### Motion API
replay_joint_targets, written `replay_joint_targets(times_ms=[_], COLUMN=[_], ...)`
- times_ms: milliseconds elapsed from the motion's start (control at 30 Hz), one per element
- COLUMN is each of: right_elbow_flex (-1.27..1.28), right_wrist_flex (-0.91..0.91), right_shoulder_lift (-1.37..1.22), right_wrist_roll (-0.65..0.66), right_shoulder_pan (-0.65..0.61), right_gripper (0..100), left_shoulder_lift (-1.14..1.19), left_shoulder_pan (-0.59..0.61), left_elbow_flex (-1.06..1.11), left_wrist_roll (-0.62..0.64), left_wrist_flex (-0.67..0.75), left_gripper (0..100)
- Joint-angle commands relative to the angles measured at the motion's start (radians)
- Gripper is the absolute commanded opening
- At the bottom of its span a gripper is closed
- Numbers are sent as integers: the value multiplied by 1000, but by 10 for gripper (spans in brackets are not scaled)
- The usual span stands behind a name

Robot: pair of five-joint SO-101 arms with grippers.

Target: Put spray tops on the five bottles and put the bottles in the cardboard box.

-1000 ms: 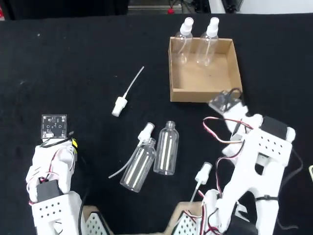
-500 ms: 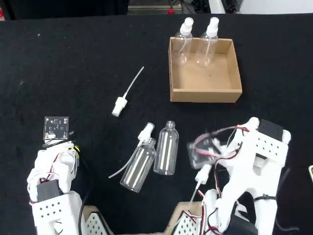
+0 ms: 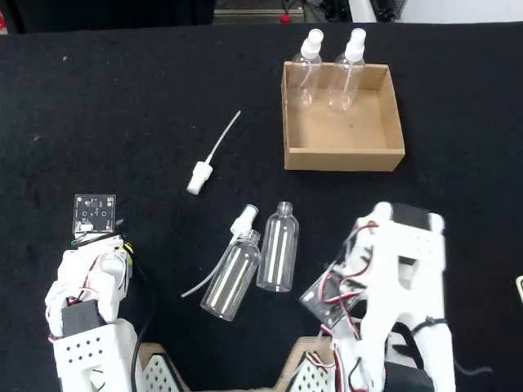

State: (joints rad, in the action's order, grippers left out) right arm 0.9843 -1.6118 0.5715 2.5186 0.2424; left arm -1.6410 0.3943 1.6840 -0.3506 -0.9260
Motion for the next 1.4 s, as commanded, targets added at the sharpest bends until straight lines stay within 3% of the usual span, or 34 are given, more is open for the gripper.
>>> replay_joint_targets(times_ms=[0, 300, 700, 867, 967, 1133, 1367], right_elbow_flex=[51, 134, 239, 162, 62, -94, -262], right_wrist_flex=[84, 247, 489, 454, 399, 371, 364], right_shoulder_lift=[30, 30, 30, 36, 35, 30, 30], right_wrist_roll=[-32, -80, -465, -615, -743, -1017, -1247], right_shoulder_pan=[-101, -109, -121, -124, -117, -35, 226], right_gripper=[183, 185, 176, 33, 16, 29, 29], left_shoulder_lift=[-11, -11, -11, -11, -11, -11, -11], left_shoulder_pan=[-13, -13, -13, -13, -13, -13, -13], left_elbow_flex=[24, 24, 24, 24, 24, 24, 24], left_wrist_roll=[-8, -8, -8, -8, -8, -8, -8], left_wrist_flex=[-8, -8, -8, -8, -8, -8, -8], left_gripper=[173, 173, 173, 173, 173, 173, 173])
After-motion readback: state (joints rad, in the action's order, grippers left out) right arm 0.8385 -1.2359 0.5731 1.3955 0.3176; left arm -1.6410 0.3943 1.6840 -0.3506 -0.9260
